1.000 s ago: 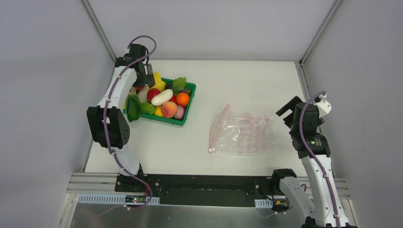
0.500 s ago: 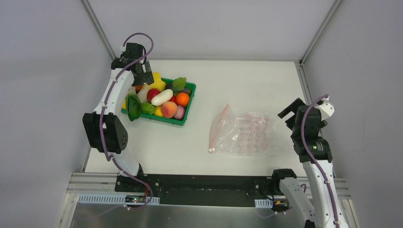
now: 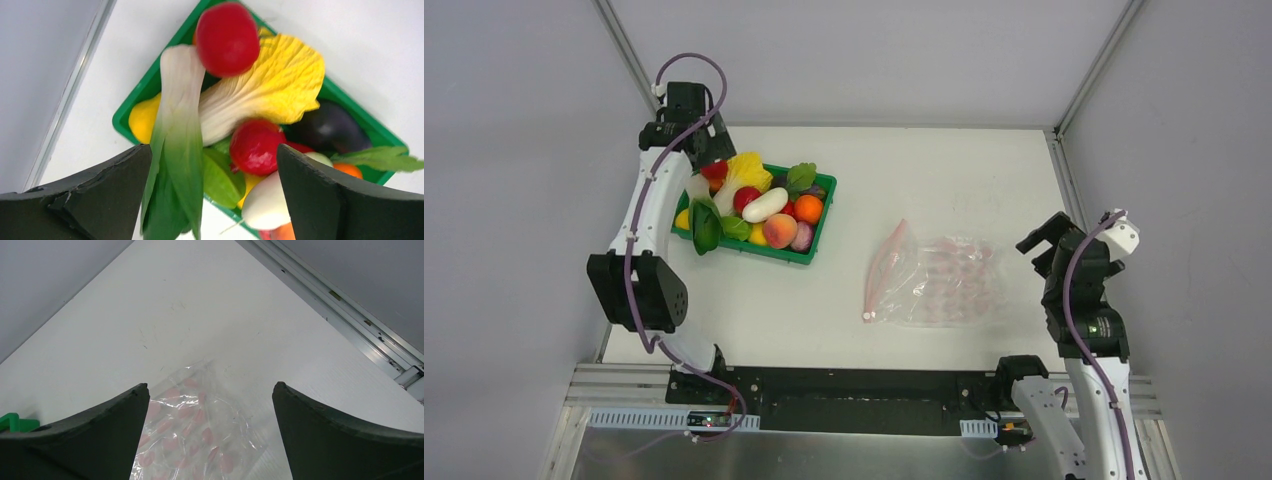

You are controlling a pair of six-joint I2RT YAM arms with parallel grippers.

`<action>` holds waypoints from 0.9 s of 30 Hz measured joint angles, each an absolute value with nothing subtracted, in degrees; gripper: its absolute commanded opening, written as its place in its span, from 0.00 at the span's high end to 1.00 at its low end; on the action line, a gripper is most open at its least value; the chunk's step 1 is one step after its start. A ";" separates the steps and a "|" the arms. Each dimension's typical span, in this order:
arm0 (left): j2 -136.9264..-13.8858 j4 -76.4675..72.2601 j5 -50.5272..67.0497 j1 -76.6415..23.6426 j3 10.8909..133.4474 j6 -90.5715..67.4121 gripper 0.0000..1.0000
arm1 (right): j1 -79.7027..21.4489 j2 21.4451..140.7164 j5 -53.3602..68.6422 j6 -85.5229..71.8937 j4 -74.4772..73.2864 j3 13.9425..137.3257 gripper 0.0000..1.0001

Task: Open the zip-top bag and remove the fake food
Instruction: Reset both arms

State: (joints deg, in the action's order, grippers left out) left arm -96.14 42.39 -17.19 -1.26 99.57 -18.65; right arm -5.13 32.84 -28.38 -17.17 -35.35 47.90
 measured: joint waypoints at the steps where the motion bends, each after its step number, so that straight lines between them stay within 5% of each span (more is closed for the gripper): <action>1: -94.74 42.00 -17.10 -1.28 97.62 -18.92 0.01 | -5.13 32.29 -28.62 -16.82 -35.38 47.92 0.02; 10: -66.30 41.87 -17.96 -1.28 80.01 -18.24 0.01 | -5.13 27.31 -31.40 -14.35 -35.79 52.40 0.00; 27: -12.03 50.43 -29.98 -1.28 66.08 -16.88 0.01 | -12.64 16.62 -37.93 -13.52 -36.91 55.13 0.00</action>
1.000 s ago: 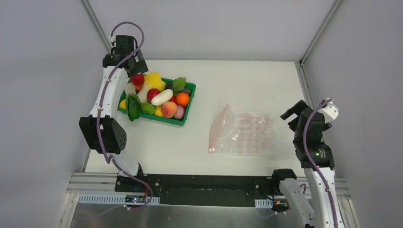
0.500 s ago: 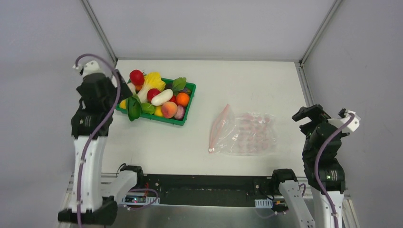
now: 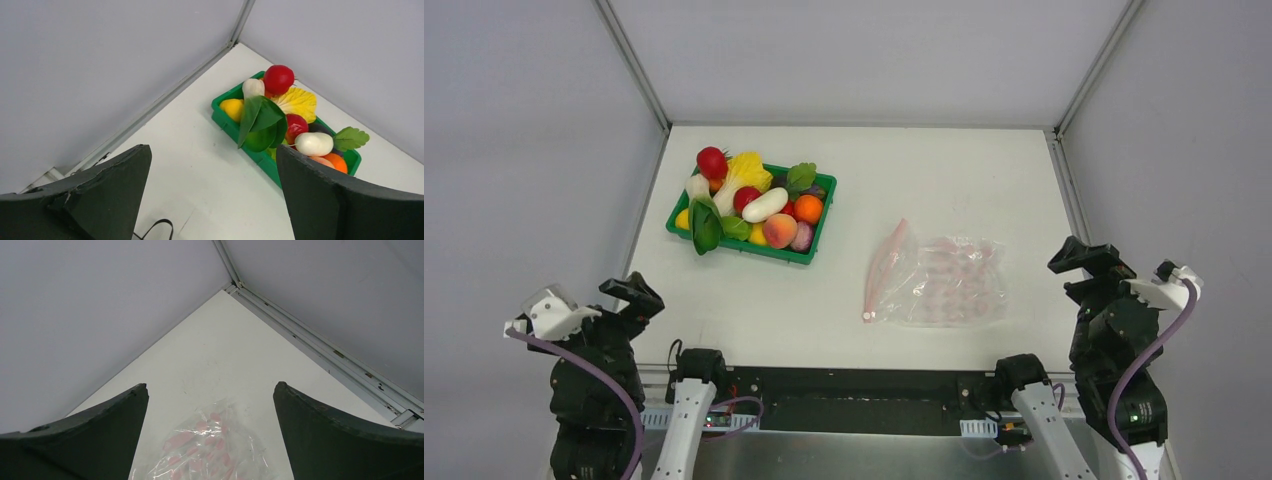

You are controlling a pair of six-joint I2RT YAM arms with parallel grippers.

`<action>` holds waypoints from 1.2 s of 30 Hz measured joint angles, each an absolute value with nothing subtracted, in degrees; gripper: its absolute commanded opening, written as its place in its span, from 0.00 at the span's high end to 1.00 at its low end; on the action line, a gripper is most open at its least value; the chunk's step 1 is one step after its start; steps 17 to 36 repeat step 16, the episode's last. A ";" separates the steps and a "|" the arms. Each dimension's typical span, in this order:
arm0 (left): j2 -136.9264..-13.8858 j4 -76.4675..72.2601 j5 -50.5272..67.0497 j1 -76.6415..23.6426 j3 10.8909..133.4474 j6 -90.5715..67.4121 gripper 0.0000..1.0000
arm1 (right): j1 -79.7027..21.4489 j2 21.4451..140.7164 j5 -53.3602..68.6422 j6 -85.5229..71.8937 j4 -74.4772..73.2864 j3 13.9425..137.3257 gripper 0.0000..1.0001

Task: Open the zip-top bag and remove the fake food
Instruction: Reset both arms

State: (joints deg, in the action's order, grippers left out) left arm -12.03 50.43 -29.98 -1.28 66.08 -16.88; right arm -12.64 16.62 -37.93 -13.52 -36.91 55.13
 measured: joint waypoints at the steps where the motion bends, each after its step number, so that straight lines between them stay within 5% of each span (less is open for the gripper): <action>1: -10.41 50.92 -30.46 -1.28 65.10 -16.86 0.01 | -12.75 15.86 -38.09 -13.41 -36.64 54.48 0.00; 16: -0.32 50.81 -30.63 -1.28 44.75 -13.91 0.01 | -12.91 6.83 -38.87 -14.09 -37.52 42.72 0.00; 36: -0.32 50.81 -30.63 -1.28 44.75 -13.91 0.01 | -12.91 6.83 -38.87 -14.09 -37.52 42.72 0.00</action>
